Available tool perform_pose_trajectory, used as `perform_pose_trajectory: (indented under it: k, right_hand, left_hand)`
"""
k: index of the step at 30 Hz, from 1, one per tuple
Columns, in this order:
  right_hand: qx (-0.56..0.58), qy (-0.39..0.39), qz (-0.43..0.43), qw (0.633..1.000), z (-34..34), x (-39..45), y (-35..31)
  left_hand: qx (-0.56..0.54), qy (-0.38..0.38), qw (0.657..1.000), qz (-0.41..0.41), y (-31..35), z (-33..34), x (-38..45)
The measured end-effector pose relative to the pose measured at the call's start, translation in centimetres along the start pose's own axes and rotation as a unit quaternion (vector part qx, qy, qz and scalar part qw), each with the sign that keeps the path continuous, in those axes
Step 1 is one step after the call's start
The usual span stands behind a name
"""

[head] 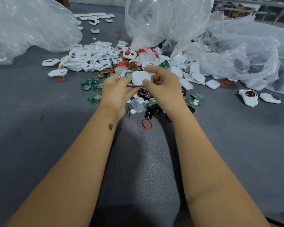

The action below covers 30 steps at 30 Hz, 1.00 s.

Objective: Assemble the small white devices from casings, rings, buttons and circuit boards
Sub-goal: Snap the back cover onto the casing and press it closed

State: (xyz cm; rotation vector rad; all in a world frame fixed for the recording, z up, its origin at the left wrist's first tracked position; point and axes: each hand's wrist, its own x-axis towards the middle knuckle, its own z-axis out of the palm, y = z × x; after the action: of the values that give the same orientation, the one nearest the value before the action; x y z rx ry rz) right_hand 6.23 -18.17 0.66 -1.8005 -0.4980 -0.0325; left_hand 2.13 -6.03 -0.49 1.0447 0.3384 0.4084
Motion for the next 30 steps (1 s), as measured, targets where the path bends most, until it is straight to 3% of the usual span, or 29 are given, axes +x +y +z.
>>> perform_pose_trajectory:
  k: [4, 10, 18, 24, 30]
  right_hand:
    - [-0.054, -0.015, -0.021, 0.998, 0.09, -0.06, 0.17]
    - [-0.077, 0.046, -0.083, 0.992, 0.02, -0.11, 0.6]
    - [-0.178, 0.025, -0.13, 0.975, 0.22, -0.12, 0.91]
    - [-0.175, 0.031, -0.117, 0.977, 0.42, -0.04, 0.99]
    - [-0.067, 0.041, -0.071, 0.994, 0.21, -0.4, 0.47]
  left_hand:
    - [-0.045, 0.019, 0.999, -0.004, 0.28, -0.1, 0.03]
    - [-0.07, -0.003, 0.997, -0.045, 0.47, -0.06, 0.07]
    - [-0.037, -0.035, 0.996, -0.068, 0.45, -0.12, 0.07]
    - [0.003, -0.075, 0.996, -0.037, 0.38, -0.04, -0.18]
    - [0.062, -0.127, 0.99, 0.004, 0.16, -0.38, -0.24]
